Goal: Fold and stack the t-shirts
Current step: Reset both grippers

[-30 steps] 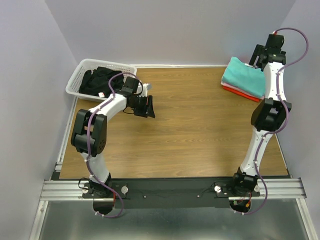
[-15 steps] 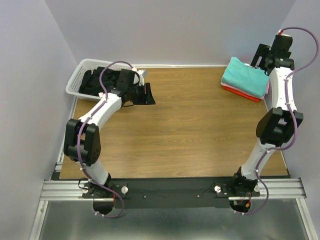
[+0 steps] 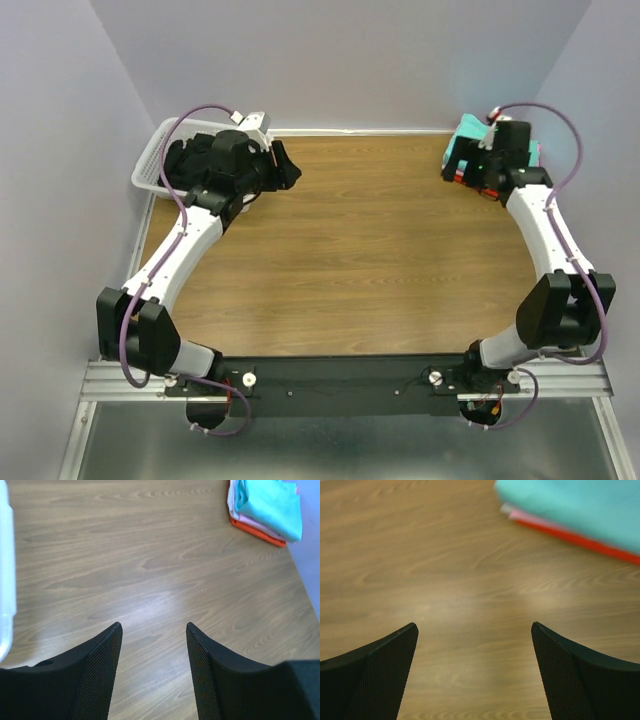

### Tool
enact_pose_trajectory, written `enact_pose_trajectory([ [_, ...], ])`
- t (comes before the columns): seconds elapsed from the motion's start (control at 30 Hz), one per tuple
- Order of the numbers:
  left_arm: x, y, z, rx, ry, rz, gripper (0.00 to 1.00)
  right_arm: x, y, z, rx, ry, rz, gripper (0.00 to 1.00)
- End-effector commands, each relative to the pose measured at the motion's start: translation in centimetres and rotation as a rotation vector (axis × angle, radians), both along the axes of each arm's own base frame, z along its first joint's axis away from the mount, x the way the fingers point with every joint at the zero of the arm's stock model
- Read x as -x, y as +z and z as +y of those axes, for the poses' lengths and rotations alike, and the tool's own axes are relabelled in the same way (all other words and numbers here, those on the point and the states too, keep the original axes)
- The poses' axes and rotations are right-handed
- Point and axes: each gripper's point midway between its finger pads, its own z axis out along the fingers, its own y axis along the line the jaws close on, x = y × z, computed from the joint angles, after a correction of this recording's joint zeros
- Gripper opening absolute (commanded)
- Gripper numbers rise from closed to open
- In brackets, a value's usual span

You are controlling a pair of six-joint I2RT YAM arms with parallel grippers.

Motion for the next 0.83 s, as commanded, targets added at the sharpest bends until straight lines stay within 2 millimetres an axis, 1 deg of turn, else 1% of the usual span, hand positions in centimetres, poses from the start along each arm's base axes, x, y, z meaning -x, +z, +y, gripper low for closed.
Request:
enact_pose_trajectory([
  [0.0,-0.2,2.1,1.4,0.013,0.114,-0.084,0.62,2.5,-1.1,5.0,-0.062,0.093,0.025,1.0],
  [0.03,-0.2,1.7,2.1,0.002,0.153,-0.079,0.62,3.3,-2.1,6.6,-0.071,0.126,0.047,1.0],
  [0.07,0.2,2.3,2.3,0.014,0.169,-0.092,0.62,3.7,-2.2,7.4,-0.078,0.14,0.051,1.0],
  [0.1,0.4,2.3,2.7,0.017,0.189,-0.095,0.62,4.1,-2.4,7.9,-0.083,0.147,0.056,1.0],
  [0.13,0.8,2.4,3.3,0.018,0.22,-0.107,0.62,4.8,-2.6,9.1,-0.084,0.166,0.061,1.0],
  [0.2,1.3,2.8,3.7,0.034,0.242,-0.122,0.62,5.5,-3.0,10.0,-0.082,0.182,0.065,1.0],
  [0.23,1.9,2.6,4.0,0.039,0.249,-0.124,0.62,6.1,-3.3,10.5,-0.079,0.187,0.07,1.0],
  [0.27,1.9,2.7,4.6,0.038,0.283,-0.132,0.62,6.3,-3.4,10.7,-0.078,0.19,0.07,1.0],
  [0.3,2.1,2.9,4.8,0.044,0.287,-0.143,0.62,6.5,-3.5,10.7,-0.08,0.188,0.069,1.0],
  [0.33,2.4,2.4,5.0,0.043,0.296,-0.133,0.62,6.7,-3.6,10.8,-0.081,0.186,0.069,1.0],
  [0.37,2.8,2.8,5.2,0.051,0.302,-0.142,0.62,6.8,-3.3,10.8,-0.081,0.183,0.059,1.0],
  [0.4,3.0,2.2,5.3,0.051,0.308,-0.132,0.62,7.0,-3.5,10.7,-0.079,0.182,0.061,1.0],
  [0.43,3.2,2.1,5.4,0.051,0.312,-0.131,0.62,7.1,-3.5,10.6,-0.078,0.179,0.06,1.0],
  [0.53,3.9,2.3,5.8,0.057,0.32,-0.139,0.62,7.4,-3.6,10.6,-0.07,0.185,0.057,1.0],
  [0.8,4.6,2.1,6.6,0.042,0.349,-0.131,0.62,7.5,-3.6,10.7,-0.071,0.197,0.053,1.0],
])
